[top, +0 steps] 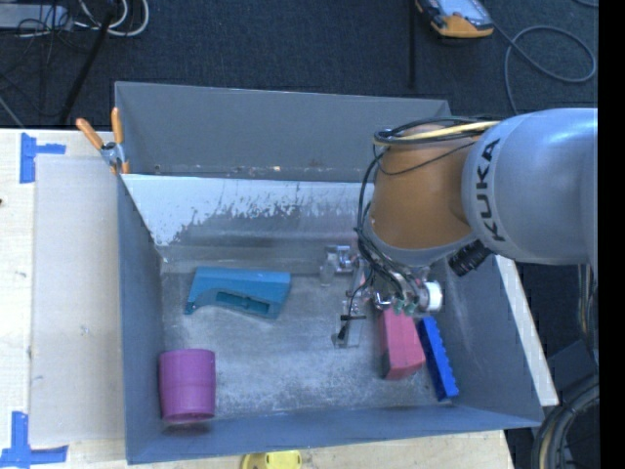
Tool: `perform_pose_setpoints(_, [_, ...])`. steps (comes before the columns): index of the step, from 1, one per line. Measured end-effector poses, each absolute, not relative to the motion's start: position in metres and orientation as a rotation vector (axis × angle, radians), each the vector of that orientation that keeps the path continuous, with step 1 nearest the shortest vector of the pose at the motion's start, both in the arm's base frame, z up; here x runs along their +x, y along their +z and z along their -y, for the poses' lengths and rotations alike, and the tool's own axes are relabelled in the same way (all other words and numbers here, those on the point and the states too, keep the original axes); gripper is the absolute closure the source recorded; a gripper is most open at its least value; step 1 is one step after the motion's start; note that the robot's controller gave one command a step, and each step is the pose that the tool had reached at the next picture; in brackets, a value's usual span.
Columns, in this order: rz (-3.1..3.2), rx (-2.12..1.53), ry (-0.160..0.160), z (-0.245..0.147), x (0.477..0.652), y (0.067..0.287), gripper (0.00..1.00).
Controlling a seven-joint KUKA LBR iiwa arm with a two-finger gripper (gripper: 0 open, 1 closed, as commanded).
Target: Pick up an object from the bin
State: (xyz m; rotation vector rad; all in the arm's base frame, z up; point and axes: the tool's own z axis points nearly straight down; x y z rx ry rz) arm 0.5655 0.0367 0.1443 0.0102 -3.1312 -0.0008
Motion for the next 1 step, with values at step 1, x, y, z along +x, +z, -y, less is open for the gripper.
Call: perform_pose_setpoints(1, [3.139, 0.009, -0.001, -0.0365, 0.5672, 0.1487, 0.00])
